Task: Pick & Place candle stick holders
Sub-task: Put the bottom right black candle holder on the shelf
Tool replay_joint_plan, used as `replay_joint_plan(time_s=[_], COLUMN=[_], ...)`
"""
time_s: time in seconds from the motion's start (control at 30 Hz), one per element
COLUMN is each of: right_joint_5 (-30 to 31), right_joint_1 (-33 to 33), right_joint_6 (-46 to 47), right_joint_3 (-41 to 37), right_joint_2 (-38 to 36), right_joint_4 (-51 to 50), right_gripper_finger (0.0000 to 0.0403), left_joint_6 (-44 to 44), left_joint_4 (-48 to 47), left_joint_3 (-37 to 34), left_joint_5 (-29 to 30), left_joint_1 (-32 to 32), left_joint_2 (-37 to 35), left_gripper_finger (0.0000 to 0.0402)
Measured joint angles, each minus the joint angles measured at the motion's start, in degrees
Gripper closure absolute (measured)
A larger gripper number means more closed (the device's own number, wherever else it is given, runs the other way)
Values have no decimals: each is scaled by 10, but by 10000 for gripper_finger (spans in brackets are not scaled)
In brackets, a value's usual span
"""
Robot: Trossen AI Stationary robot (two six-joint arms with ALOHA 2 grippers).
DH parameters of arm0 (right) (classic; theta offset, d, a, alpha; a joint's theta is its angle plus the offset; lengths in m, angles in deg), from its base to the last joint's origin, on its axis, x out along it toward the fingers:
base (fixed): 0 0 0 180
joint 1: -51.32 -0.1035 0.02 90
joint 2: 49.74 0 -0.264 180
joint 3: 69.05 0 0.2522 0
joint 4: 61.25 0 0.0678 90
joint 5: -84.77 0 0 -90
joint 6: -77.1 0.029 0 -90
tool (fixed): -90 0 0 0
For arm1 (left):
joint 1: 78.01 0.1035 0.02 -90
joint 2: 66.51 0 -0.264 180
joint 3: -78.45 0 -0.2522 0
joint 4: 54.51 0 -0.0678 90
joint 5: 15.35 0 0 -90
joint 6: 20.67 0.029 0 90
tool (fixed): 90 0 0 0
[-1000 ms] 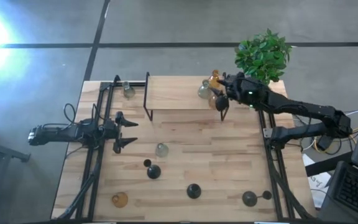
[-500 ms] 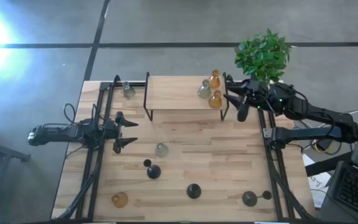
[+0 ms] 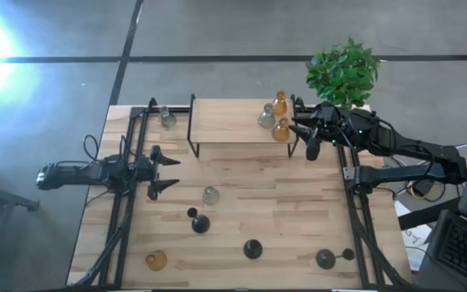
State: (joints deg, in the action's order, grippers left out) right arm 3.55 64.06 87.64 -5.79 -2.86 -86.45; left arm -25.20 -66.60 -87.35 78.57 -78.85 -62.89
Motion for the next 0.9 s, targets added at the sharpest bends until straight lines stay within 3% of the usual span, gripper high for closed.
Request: replay_joint_plan(time_s=[0.53,0.77,0.9], right_joint_5=[-4,-130,-148], right_joint_1=[-5,-18,-50], right_joint_6=[24,66,85], right_joint_3=[0,0,0], right_joint_2=[1,-4,-10], right_joint_4=[3,-3,-4], right_gripper_finger=[278,280,291], left_joint_6=[0,0,0], left_joint_4=[0,0,0], left_joint_3=[0,0,0], left_joint_5=[0,0,0], left_joint_1=[0,0,0], left_joint_2=[0,0,0], left_gripper_finger=[78,78,78])
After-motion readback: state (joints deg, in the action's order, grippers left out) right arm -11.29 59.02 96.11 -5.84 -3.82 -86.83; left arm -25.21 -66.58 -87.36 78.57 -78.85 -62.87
